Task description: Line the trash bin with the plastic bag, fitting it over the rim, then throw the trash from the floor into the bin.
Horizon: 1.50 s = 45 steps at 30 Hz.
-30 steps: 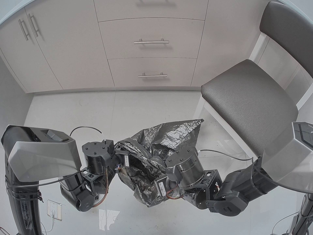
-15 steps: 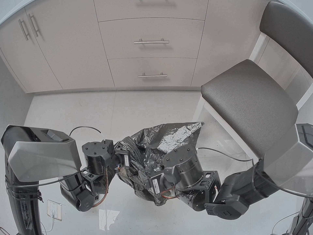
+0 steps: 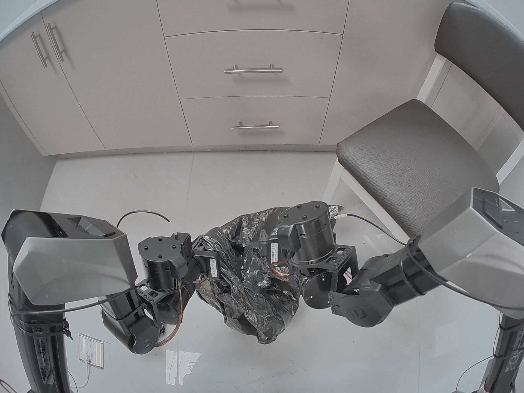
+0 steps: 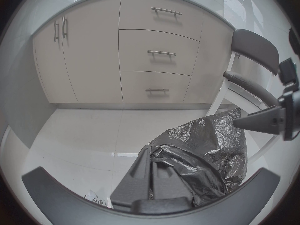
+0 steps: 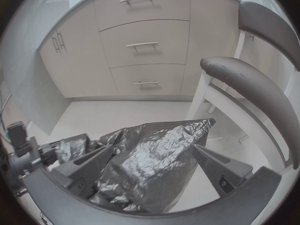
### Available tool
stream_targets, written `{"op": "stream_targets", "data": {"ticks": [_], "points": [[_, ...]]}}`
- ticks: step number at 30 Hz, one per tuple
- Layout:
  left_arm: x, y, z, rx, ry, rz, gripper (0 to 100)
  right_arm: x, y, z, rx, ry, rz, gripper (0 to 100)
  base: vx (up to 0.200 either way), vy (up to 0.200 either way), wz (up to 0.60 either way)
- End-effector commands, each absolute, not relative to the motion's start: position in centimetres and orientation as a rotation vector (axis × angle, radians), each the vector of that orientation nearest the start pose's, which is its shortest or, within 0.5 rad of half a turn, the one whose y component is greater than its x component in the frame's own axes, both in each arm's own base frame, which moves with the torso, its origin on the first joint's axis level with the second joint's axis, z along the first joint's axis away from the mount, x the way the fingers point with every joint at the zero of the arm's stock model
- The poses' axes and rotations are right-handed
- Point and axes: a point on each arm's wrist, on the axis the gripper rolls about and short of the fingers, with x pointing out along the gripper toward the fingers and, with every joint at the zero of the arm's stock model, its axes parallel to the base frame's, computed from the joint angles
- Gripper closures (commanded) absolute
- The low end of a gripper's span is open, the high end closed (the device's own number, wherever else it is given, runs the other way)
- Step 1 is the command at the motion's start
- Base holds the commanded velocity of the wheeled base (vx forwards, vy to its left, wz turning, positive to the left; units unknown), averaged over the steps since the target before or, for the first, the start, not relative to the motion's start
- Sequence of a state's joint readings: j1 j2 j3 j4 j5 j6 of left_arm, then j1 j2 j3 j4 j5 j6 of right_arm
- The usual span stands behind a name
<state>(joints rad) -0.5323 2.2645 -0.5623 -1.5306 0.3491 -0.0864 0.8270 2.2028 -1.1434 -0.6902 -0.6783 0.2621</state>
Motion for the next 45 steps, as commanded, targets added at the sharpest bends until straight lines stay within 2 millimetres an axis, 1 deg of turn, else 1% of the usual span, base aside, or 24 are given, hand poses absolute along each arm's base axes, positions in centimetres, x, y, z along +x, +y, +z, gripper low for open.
{"op": "stream_targets", "data": {"ticks": [1,5,8,17,22,24,28,32,35,37,45], "points": [[29.9,-16.7,3.1,-0.014,0.163,-0.175,100,32.4,29.1,7.0,-0.001,0.303,0.036,0,0.000,0.000,0.00],[29.9,-16.7,3.0,-0.013,0.165,-0.175,100,33.1,28.3,7.4,0.010,0.296,0.012,0,0.000,0.000,0.00],[30.0,-16.7,2.9,-0.011,0.169,-0.175,100,33.3,27.9,7.4,0.007,0.293,-0.011,0,0.000,0.000,0.00],[30.0,-16.7,2.8,-0.010,0.172,-0.173,100,33.1,27.2,7.0,-0.011,0.303,-0.042,0,0.000,0.000,0.00],[30.0,-16.7,2.8,-0.010,0.170,-0.170,100,34.0,26.3,7.2,0.007,0.296,-0.059,0,0.000,0.000,0.00],[30.0,-16.7,2.9,-0.011,0.167,-0.169,100,34.2,25.9,7.6,0.025,0.300,-0.032,0,0.000,0.000,0.00],[30.0,-16.6,3.0,-0.013,0.164,-0.169,100,34.2,26.0,7.7,0.028,0.316,0.023,0,0.000,0.000,0.00],[29.9,-16.7,3.0,-0.013,0.164,-0.170,100,34.2,26.3,7.3,0.030,0.334,0.078,0,0.000,0.000,0.00],[29.9,-16.7,3.1,-0.012,0.163,-0.171,100,34.5,26.3,7.0,0.032,0.335,0.074,0,0.000,0.000,0.00],[29.9,-16.7,3.0,-0.013,0.164,-0.170,100,35.2,25.9,7.0,0.040,0.330,0.061,0,0.000,0.000,0.00],[29.9,-16.7,3.0,-0.012,0.166,-0.173,100,35.9,24.9,6.9,0.044,0.329,0.031,0,0.000,0.000,0.00]]}}
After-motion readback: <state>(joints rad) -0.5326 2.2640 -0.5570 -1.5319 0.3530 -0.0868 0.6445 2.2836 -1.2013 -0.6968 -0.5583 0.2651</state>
